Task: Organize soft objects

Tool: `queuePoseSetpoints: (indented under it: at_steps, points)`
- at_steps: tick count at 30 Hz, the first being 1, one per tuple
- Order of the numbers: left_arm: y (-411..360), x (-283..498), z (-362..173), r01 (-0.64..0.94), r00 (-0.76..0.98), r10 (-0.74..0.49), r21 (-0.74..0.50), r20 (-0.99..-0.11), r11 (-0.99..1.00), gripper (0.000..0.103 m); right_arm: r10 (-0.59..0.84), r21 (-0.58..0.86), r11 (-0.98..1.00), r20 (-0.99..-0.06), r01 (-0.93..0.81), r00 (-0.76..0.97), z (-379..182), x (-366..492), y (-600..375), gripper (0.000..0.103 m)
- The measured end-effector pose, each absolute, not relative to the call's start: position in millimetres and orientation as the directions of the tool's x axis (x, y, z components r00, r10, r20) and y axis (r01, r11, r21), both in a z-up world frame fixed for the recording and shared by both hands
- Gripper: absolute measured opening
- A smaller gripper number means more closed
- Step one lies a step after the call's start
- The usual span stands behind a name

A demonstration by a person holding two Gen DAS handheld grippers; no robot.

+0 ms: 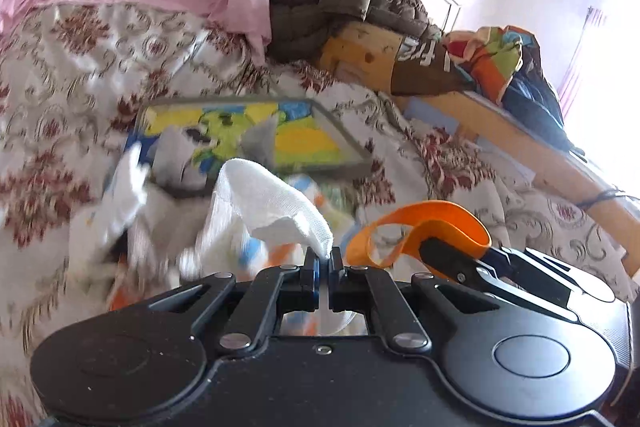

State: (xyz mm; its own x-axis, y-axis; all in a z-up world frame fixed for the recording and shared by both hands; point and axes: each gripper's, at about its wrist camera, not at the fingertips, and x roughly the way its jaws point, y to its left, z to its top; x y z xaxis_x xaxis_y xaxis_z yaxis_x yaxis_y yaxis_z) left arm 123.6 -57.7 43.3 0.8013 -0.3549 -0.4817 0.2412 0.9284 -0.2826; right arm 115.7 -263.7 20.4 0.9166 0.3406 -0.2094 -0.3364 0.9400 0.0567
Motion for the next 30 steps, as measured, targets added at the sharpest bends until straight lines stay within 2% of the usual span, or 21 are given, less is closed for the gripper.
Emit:
queuePoseSetpoints:
  at_steps: [10,20,30]
  points:
    - [-71.2,223.8,78.0,0.221,0.833,-0.287,-0.191,-0.473,0.956,0.003,0.336,0.183,0.933,-0.147,-0.309,0.93,28.6,248.2,-285.8,0.024]
    - [-95.1,347.9,77.8,0.156,0.824,-0.214,-0.152,-0.524,0.976,0.003,0.312,0.26,0.933,-0.231,-0.251,0.922,-7.3,339.3,-315.3,0.024]
    - [-112.7,401.3,38.9,0.138,0.772,-0.179,-0.114,-0.609,0.984,0.003,0.276,0.157,0.959,-0.326,-0.237,0.904,-19.8,369.4,-307.2,0.024]
